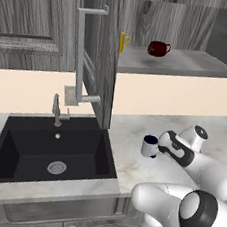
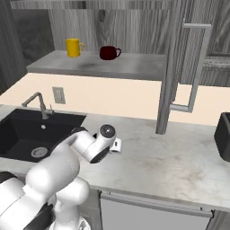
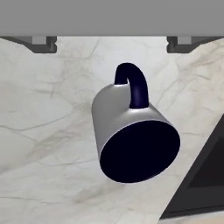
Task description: Pick the mug on the counter and place it in the cabinet with the handle facing the right, like the mugs already inside.
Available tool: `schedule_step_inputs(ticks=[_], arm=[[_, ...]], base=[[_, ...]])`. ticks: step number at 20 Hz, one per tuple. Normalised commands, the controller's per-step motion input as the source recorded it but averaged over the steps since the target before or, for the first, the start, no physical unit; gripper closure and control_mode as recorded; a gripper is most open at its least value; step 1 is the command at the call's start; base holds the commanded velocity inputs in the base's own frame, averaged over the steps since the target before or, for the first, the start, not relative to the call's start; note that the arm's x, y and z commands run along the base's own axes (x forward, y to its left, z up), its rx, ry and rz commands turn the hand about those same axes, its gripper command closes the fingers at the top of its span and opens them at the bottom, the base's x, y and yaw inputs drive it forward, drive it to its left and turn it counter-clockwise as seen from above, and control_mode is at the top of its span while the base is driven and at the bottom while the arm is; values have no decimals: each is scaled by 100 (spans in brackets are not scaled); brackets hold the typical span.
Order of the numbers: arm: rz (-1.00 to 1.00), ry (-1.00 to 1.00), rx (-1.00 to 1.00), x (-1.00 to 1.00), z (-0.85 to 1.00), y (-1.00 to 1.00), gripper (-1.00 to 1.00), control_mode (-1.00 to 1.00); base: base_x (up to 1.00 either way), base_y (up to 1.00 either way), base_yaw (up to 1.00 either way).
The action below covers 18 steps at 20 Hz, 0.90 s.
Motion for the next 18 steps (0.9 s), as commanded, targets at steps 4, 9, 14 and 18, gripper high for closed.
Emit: schedule_step_inputs(ticks=[4,9,14,18], arm=[[7,0,0,8,-32,0,-100,-100],[5,-1,0,13,-9,8,-100,-100],[3,-2,0,12,0,15,-100,-100],[2,-1,0,16,0,11,-100,-100]], base=[[0,0,0],[0,0,0],[0,0,0],[0,0,0]])
